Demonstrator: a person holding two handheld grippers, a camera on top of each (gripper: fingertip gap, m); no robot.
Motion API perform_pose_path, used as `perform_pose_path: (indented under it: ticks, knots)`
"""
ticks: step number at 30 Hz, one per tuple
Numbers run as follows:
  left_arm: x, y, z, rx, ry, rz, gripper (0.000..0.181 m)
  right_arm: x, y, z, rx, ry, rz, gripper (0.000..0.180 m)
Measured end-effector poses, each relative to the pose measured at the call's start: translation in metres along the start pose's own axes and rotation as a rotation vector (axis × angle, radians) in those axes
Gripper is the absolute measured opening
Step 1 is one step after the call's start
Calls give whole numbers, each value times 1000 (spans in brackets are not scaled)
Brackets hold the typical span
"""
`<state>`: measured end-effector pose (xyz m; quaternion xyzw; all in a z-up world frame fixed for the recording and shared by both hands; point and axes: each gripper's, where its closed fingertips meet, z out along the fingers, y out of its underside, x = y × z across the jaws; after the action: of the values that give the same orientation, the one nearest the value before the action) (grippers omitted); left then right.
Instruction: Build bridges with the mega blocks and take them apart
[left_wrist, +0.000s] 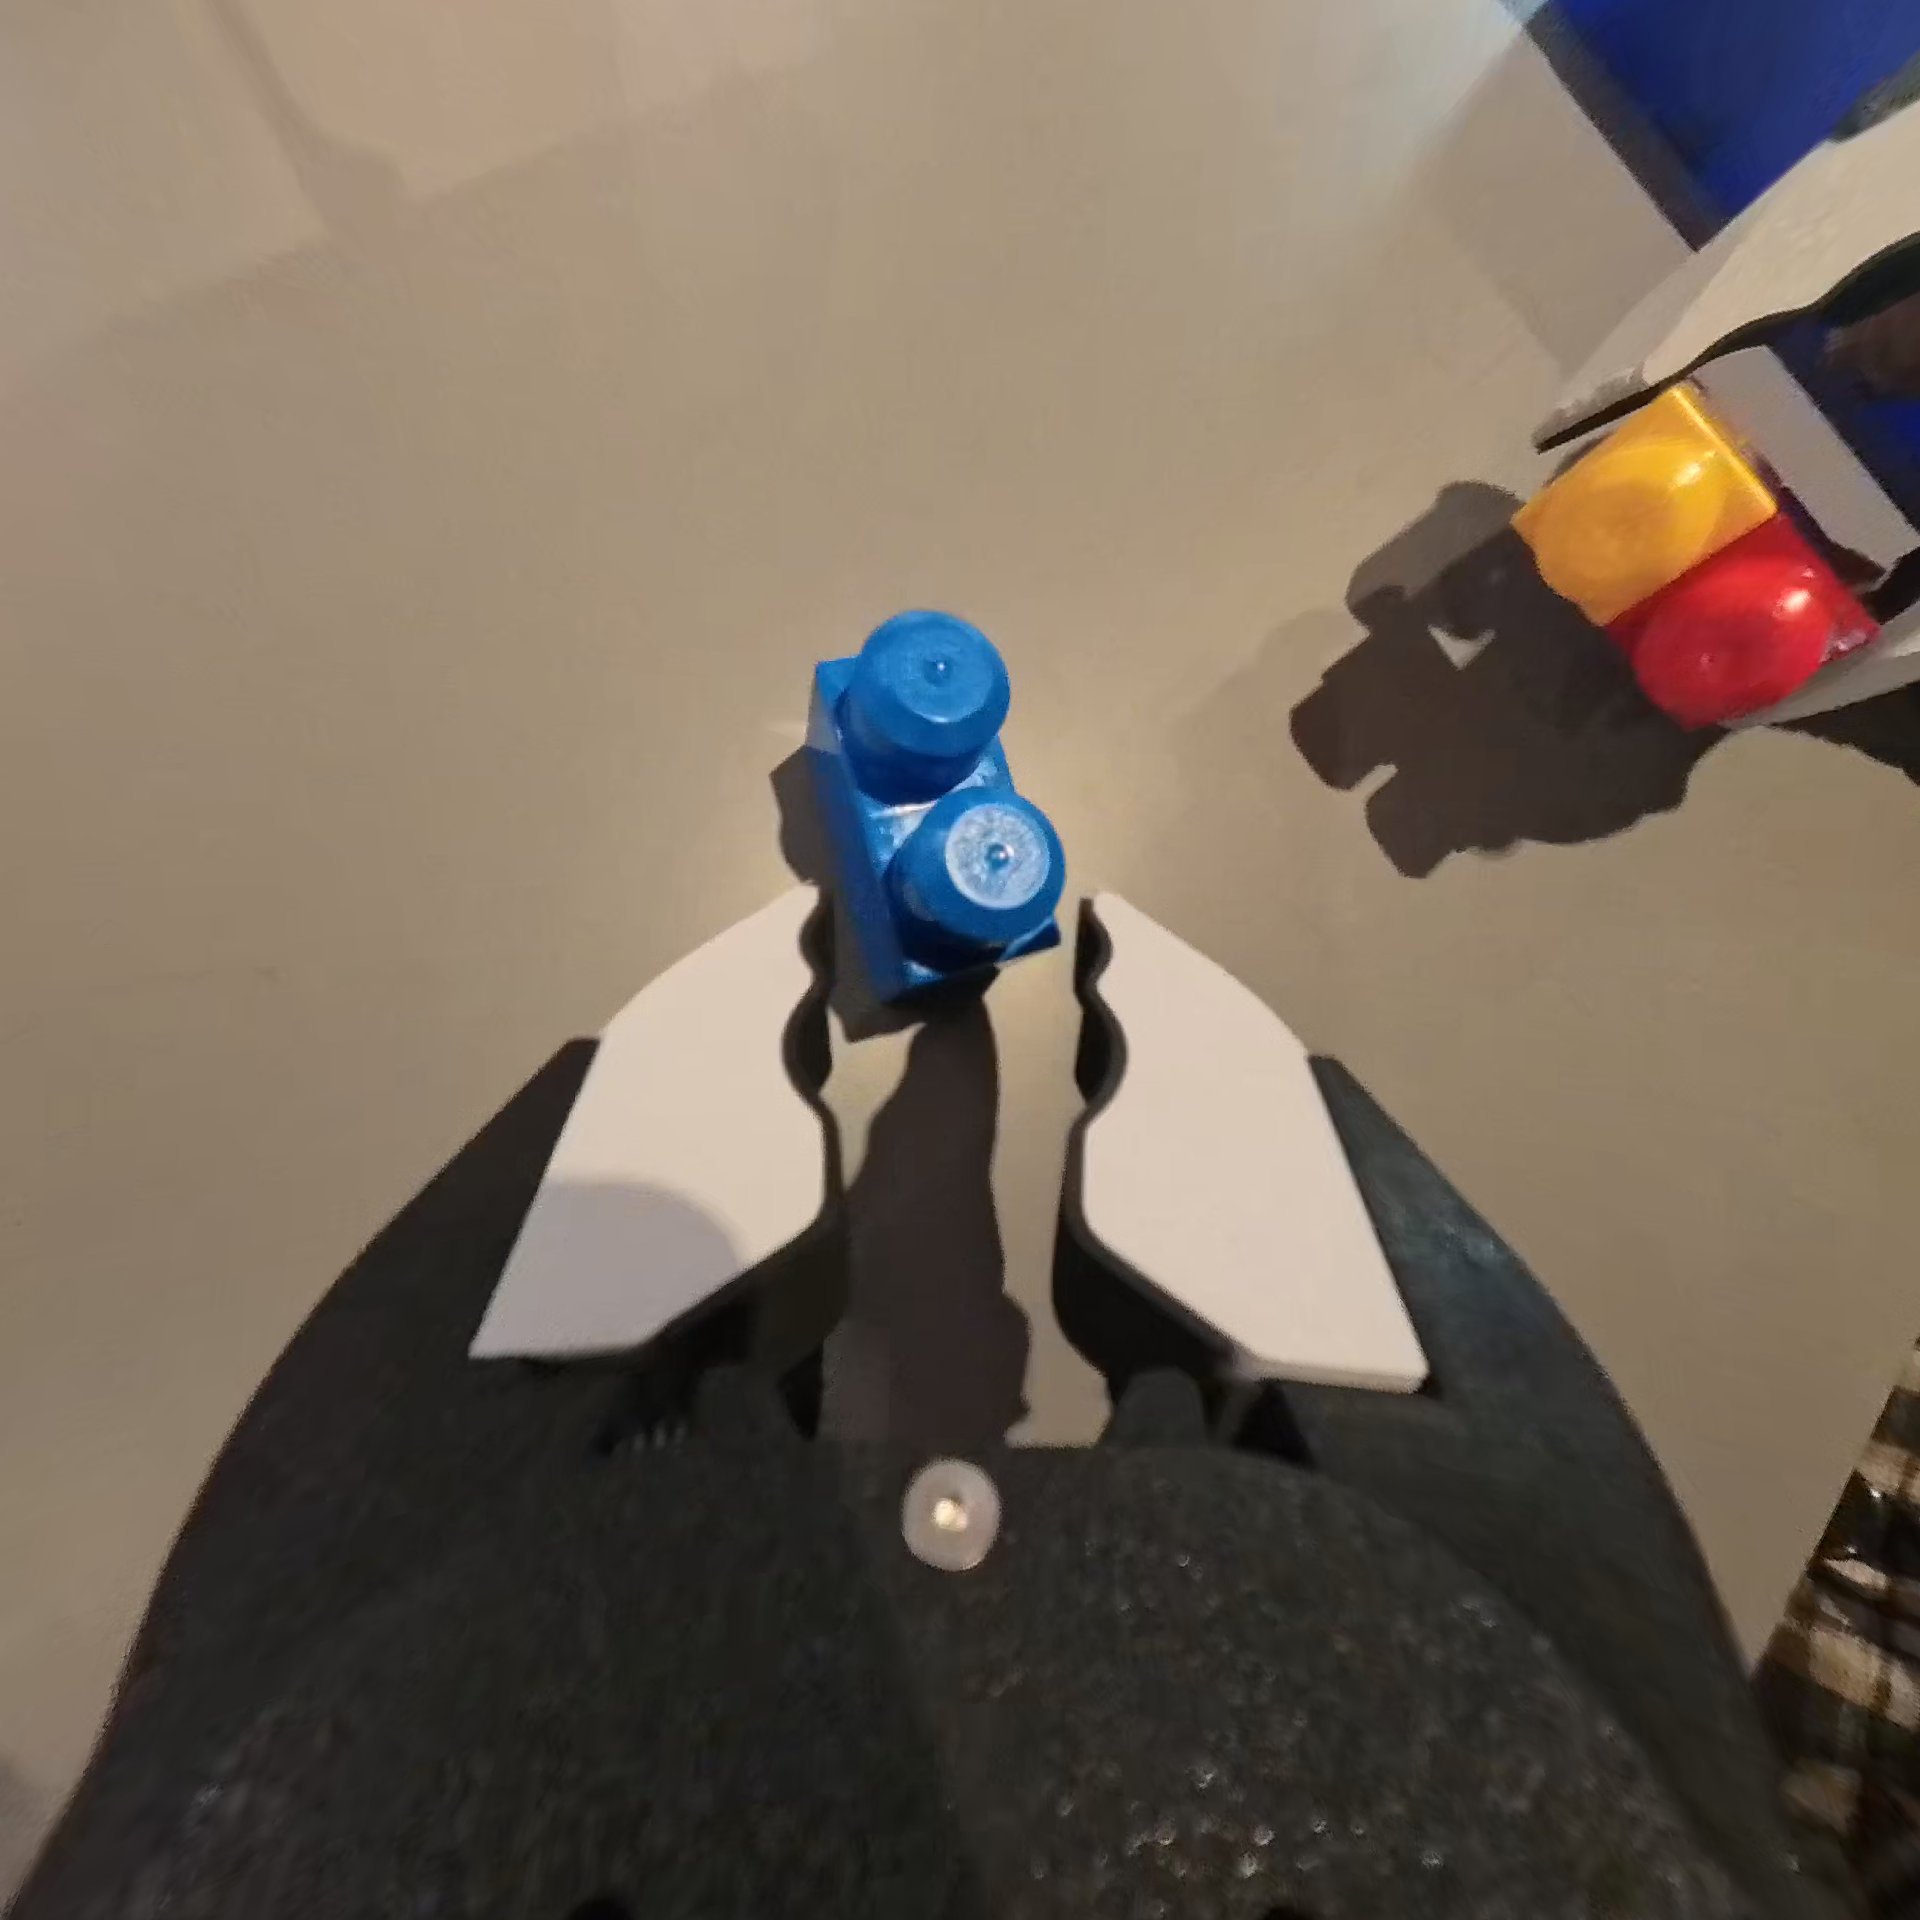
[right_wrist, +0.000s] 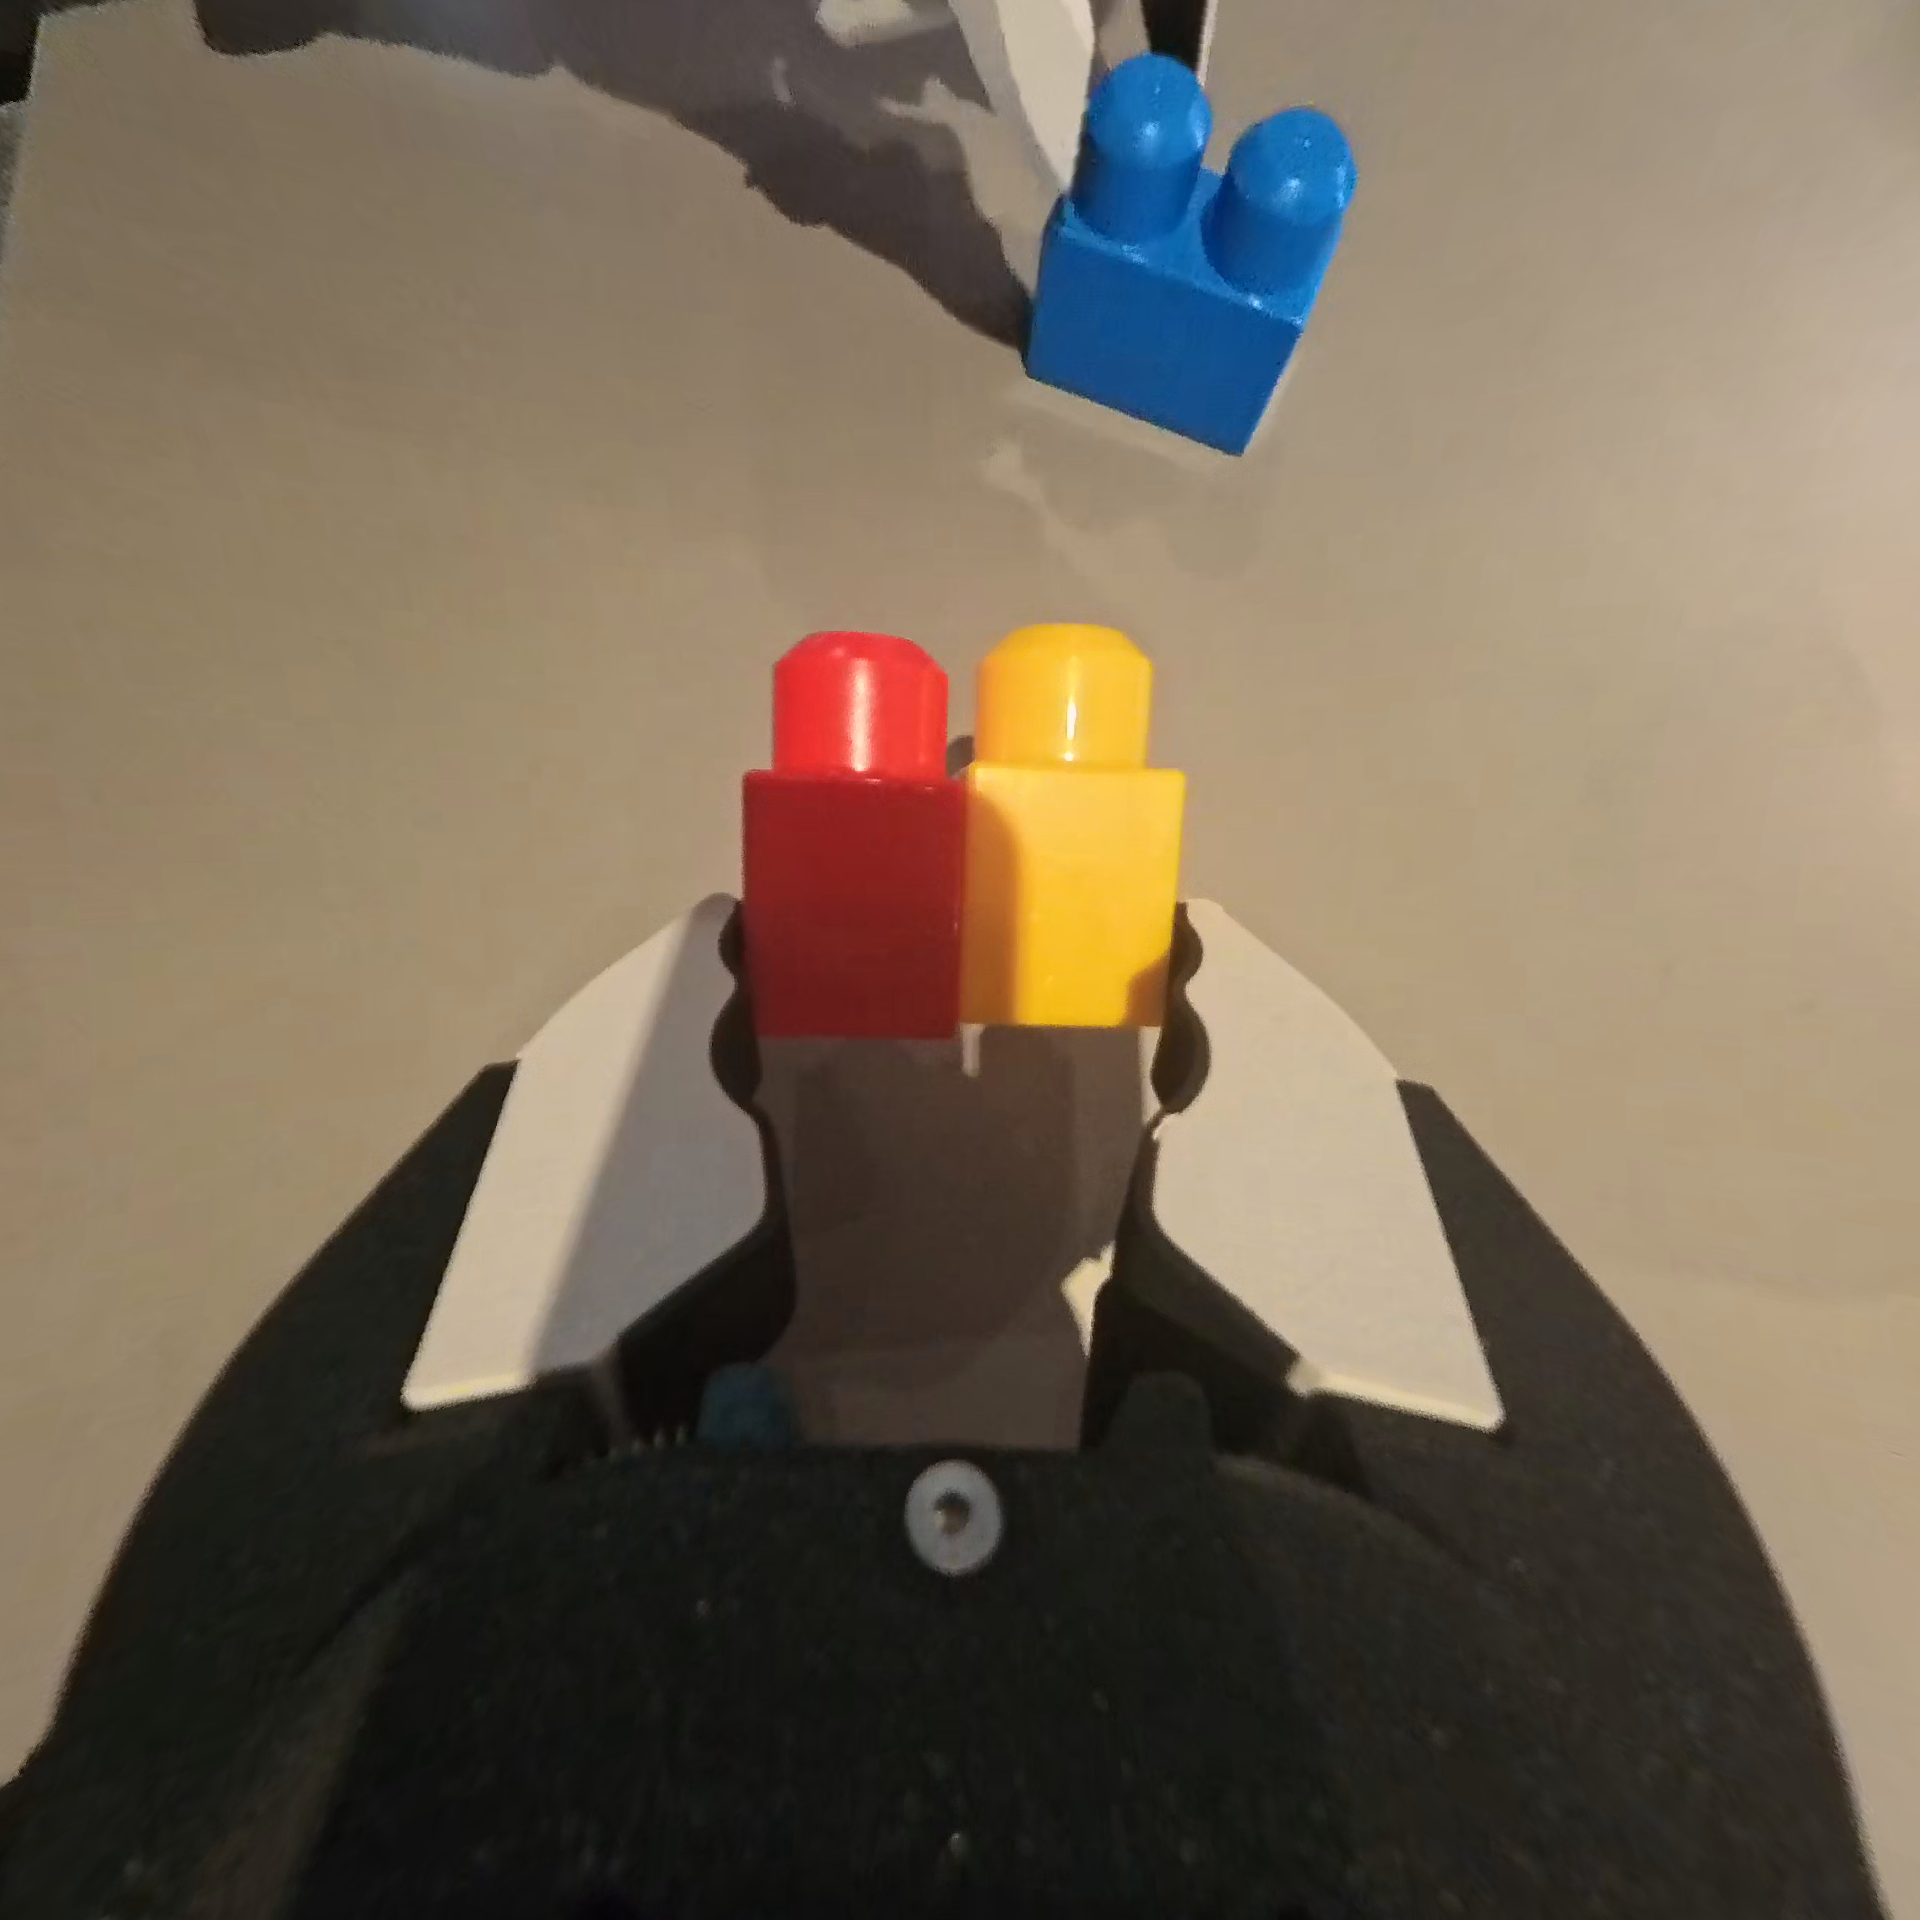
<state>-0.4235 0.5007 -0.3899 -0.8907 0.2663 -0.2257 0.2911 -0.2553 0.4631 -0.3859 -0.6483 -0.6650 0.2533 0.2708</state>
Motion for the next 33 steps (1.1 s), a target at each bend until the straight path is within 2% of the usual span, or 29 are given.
perform_pose_path:
  ticks: [4,7,11,14,26,31,33]
  knots:
    - [1,-6,-9,-91,-13,-2,62,0,-1,-2,4,3,-1,75]
    - [5,-15,-19,-259,-37,18,77,0,-1,-2,4,3,-2,75]
    - [8,-27,-17,-501,-76,50,71,-2,-1,1,-7,-1,-7,75]
    - [3,-26,-5,-614,-99,35,63,-2,-2,-1,0,2,-8,74]
    - [-10,2,23,-727,-99,-34,59,-1,-2,0,7,1,3,74]
    - [-10,3,30,-701,-109,-22,57,0,-1,2,7,0,9,75]
    - [-10,5,31,-699,-114,-14,50,0,-1,2,6,-1,11,75]
